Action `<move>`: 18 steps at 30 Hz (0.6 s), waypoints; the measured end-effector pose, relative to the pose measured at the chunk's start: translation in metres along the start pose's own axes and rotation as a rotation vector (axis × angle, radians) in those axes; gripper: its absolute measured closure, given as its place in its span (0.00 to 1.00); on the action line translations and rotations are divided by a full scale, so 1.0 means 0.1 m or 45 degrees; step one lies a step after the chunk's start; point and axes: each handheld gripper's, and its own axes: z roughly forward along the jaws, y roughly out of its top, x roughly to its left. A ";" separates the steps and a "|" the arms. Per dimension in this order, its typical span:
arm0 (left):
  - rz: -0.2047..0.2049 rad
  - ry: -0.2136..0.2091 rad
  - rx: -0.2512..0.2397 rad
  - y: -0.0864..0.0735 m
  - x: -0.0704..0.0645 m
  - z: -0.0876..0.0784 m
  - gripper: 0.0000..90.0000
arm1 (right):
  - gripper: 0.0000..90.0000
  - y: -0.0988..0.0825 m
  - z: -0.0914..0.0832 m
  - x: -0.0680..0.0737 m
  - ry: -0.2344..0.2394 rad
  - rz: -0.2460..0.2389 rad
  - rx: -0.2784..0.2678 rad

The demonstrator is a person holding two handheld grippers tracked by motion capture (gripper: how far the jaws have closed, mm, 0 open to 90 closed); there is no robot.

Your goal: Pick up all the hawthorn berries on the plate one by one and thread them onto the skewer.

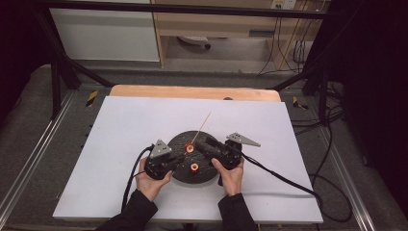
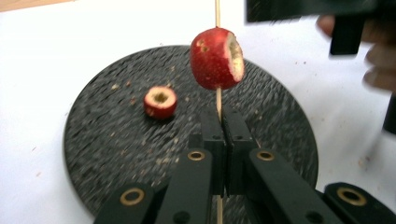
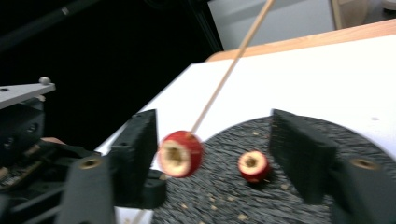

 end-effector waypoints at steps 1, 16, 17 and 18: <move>0.005 0.002 0.004 -0.01 0.01 -0.02 0.99 | 0.28 0.02 -0.01 -0.01 -0.011 -0.016 0.021; 0.052 0.017 0.070 -0.35 0.27 -0.50 0.99 | 0.06 0.16 -0.10 -0.13 -0.121 -0.204 0.479; 0.047 0.024 0.071 -0.38 0.30 -0.54 0.99 | 0.06 0.16 -0.10 -0.12 -0.126 -0.209 0.499; 0.045 0.024 0.070 -0.39 0.31 -0.56 0.99 | 0.06 0.18 -0.09 -0.12 -0.137 -0.225 0.538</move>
